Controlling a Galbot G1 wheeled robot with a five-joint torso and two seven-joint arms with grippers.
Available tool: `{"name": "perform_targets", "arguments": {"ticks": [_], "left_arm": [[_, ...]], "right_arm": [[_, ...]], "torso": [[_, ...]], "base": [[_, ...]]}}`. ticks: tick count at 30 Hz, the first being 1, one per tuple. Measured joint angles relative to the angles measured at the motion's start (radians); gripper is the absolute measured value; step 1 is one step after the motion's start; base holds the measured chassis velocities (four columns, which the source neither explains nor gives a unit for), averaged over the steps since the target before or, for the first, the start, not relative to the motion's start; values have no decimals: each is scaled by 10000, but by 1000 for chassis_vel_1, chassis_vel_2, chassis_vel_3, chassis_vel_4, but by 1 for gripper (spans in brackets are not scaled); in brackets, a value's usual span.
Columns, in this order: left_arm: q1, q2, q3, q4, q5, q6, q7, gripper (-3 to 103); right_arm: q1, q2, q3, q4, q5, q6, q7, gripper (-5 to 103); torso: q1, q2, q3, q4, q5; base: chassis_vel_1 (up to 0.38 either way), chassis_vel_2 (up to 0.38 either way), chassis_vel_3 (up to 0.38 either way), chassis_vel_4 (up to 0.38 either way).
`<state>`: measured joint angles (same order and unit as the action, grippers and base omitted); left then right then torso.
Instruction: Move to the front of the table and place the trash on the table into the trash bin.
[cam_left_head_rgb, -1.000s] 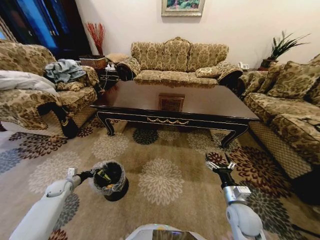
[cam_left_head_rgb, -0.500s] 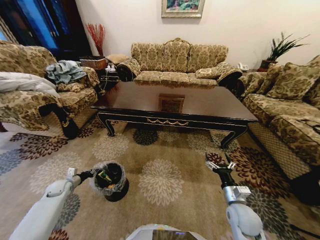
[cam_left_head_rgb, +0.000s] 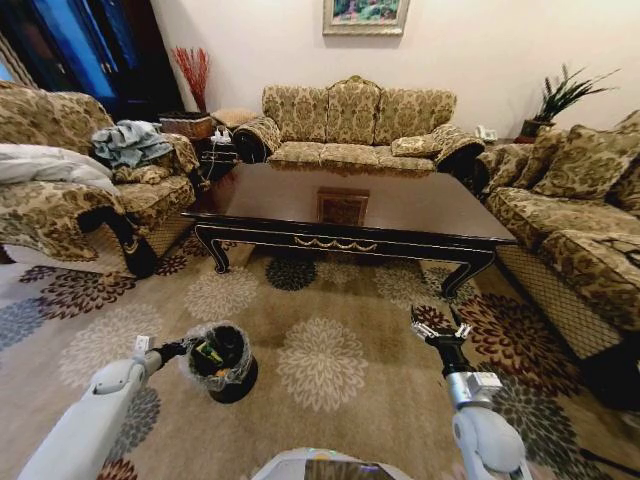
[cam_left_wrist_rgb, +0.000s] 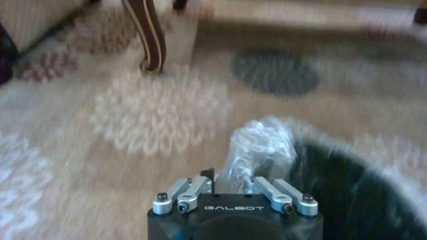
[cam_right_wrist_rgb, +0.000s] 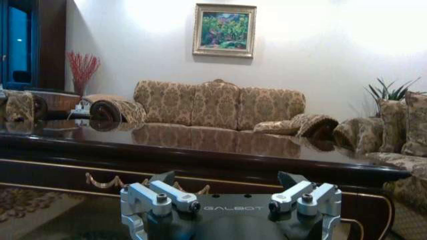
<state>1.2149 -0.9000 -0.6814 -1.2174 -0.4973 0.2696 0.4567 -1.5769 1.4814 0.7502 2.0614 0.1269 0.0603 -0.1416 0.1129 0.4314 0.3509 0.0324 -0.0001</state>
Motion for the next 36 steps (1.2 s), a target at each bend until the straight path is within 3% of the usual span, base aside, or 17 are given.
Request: {"name": "perform_targets", "arguments": {"ticks": [2, 3, 5, 11, 15, 19, 21, 23, 26, 28, 30, 34, 35, 36], "left_arm": [[326, -157, -295, -461, -859, -960, -207, 36], [326, -157, -295, -461, -859, -960, -207, 36], [581, -275, -538, -825, -1542, -1703, -339, 46], [817, -288, -787, -983, -1826, -1928, 310, 63], [865, -281, -898, -913, -1438, -1945, 718, 85], [894, -264, -988, -875, -1133, -1947, 1054, 90], [897, -202, -1212, -630, -337, -2163, 2004, 98], [893, -108, -1353, -386, 421, -2613, 2716, 100], [861, -37, -1405, -209, 1033, -2846, 2945, 100], [721, 3, -1405, 48, 2045, -3041, 2634, 100], [668, 7, -1402, 103, 2413, -3067, 2399, 100], [156, 55, -1431, 603, 4616, -3479, 925, 100], [156, 55, -1431, 603, 4616, -3479, 925, 100], [-13, 76, -1447, 757, 5210, -3601, 526, 100]], "right_arm": [[0, 0, 0, 0, 0, 0, 0, 100], [0, 0, 0, 0, 0, 0, 0, 100], [1, 0, 0, 0, 0, 1, 0, 100], [0, 0, 1, 0, 0, 0, 0, 100], [0, 0, 1, 0, 0, 0, 0, 100], [0, 0, 1, 0, 0, 0, 0, 100], [0, 0, 1, 0, 0, 0, 0, 100], [0, 0, 1, 0, 0, 1, 0, 100], [0, 0, 1, 0, 0, 0, 0, 100], [0, 0, 1, 0, 0, 0, 0, 100], [0, 0, 1, 0, 0, 0, 0, 100], [0, 0, 1, 0, 0, 0, 0, 100], [0, 0, 1, 0, 0, 0, 0, 100], [0, 0, 0, 0, 0, 0, 0, 100]], "torso": [[-2, -6, -4, 0, 1], [-2, -6, -4, 0, 1], [-4, -10, -8, 1, 2], [-7, -18, -12, 1, 0], [-9, -25, -16, 0, 0], [-9, -26, -17, 0, 0], [-10, -28, -19, 0, 1], [-10, -31, -20, 1, 0], [-11, -32, -21, 1, 2], [-12, -34, -22, 1, -2], [-11, -34, -22, 1, -2], [-12, -36, -23, 1, 0], [-12, -36, -23, 1, 0], [-12, -36, -24, 0, 0]], "base": [[0, 0, 0, 0], [0, 0, 0, 0], [0, 0, 0, 0], [0, 0, 0, 0], [0, 0, 0, 0], [0, 0, 0, 0], [0, 0, 0, 0], [0, 0, 0, 0], [0, 0, 0, 0], [0, 0, 0, 0], [0, 0, 0, 0], [0, 0, 0, 0], [0, 0, 0, 0], [0, 0, 0, 0]]}}
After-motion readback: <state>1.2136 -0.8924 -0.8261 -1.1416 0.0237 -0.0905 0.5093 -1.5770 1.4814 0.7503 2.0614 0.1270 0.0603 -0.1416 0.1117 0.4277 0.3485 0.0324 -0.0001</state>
